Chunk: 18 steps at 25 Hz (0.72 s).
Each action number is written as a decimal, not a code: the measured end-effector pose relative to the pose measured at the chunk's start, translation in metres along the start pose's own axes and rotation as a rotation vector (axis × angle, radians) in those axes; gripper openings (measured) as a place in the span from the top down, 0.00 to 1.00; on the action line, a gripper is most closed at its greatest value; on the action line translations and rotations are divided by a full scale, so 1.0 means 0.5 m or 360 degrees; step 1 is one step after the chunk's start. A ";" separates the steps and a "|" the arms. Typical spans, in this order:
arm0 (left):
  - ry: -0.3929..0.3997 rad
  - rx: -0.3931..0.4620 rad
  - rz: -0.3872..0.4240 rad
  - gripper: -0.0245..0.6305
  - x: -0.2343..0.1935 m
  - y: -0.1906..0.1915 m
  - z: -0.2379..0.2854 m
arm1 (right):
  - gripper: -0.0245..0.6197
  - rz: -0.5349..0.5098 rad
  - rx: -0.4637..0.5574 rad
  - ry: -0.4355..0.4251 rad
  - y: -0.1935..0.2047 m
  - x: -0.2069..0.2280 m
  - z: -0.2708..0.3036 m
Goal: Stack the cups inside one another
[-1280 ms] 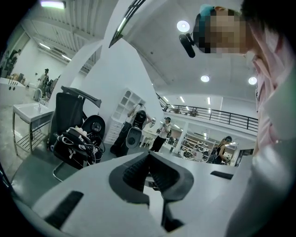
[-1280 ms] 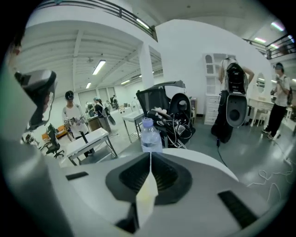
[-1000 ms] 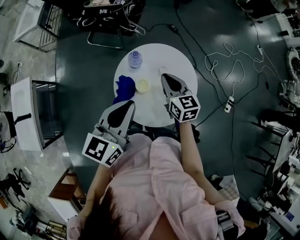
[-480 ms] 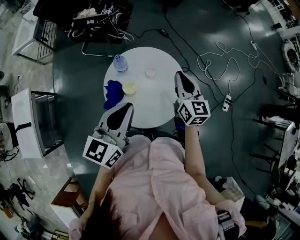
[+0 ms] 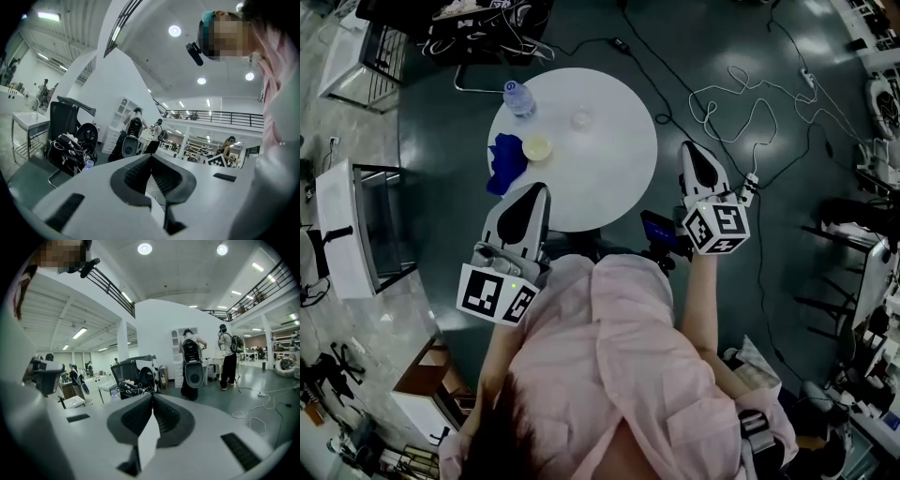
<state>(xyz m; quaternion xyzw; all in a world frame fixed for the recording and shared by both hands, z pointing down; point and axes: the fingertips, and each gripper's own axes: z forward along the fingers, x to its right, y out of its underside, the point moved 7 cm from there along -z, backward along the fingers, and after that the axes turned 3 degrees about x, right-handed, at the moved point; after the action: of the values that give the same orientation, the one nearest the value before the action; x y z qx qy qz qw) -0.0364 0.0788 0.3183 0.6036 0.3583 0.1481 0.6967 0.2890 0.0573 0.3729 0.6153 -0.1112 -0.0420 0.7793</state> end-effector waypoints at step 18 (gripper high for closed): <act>-0.0065 0.0073 0.0070 0.94 0.054 0.004 0.020 | 0.91 -0.0046 -0.0070 -0.0254 0.012 -0.072 -0.067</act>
<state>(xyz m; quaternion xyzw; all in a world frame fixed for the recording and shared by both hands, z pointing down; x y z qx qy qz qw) -0.0104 0.0891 0.3118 0.6300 0.3340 0.1429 0.6864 0.2612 0.0978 0.3671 0.5944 -0.1630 -0.1047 0.7805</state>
